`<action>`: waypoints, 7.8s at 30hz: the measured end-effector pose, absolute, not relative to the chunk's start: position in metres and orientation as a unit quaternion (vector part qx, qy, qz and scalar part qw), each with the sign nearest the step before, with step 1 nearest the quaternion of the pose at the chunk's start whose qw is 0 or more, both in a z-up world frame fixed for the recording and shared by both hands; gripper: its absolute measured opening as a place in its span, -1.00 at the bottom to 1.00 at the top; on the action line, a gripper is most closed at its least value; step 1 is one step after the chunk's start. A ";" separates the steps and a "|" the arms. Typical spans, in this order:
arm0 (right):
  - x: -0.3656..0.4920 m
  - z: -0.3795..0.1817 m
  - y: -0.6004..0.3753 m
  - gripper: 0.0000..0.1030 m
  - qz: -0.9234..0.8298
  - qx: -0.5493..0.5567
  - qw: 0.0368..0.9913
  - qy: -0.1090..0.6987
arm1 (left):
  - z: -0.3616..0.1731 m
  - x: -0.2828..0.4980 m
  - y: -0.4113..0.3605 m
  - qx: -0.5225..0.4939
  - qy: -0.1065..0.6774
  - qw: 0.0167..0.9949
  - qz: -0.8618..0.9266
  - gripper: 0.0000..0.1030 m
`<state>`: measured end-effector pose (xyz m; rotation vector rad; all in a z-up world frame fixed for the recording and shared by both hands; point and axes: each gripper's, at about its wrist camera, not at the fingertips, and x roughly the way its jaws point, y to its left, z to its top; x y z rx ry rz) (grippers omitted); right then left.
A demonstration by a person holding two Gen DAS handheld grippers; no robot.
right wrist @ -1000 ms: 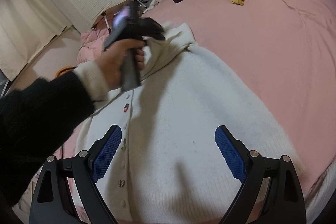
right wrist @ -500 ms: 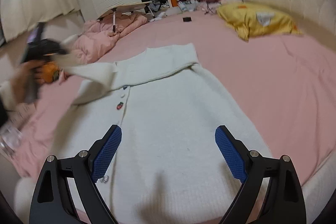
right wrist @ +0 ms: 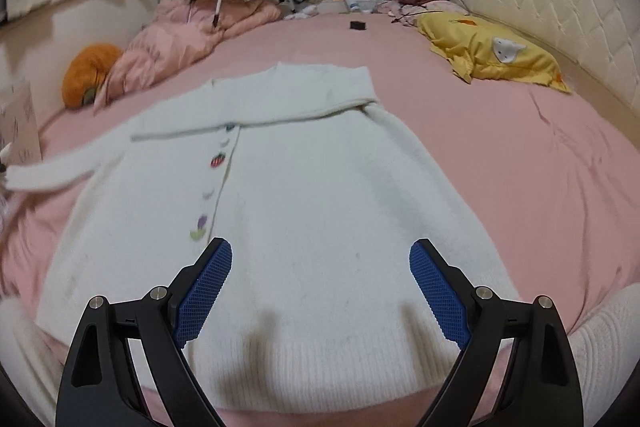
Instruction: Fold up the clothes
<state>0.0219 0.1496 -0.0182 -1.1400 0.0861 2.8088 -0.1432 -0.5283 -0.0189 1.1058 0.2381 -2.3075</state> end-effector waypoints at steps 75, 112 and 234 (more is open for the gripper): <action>0.031 -0.012 0.120 0.77 0.912 -0.403 -0.059 0.039 | -0.034 0.019 -0.231 0.393 0.095 0.105 -0.909 0.81; -0.339 -0.085 -0.044 -0.64 0.861 -0.491 -0.129 0.006 | -0.073 -0.021 -0.245 0.414 0.167 0.072 -0.892 0.81; 0.090 0.032 0.127 0.63 0.941 -0.338 0.006 0.024 | -0.007 0.090 -0.095 0.371 -0.028 -0.026 -0.928 1.00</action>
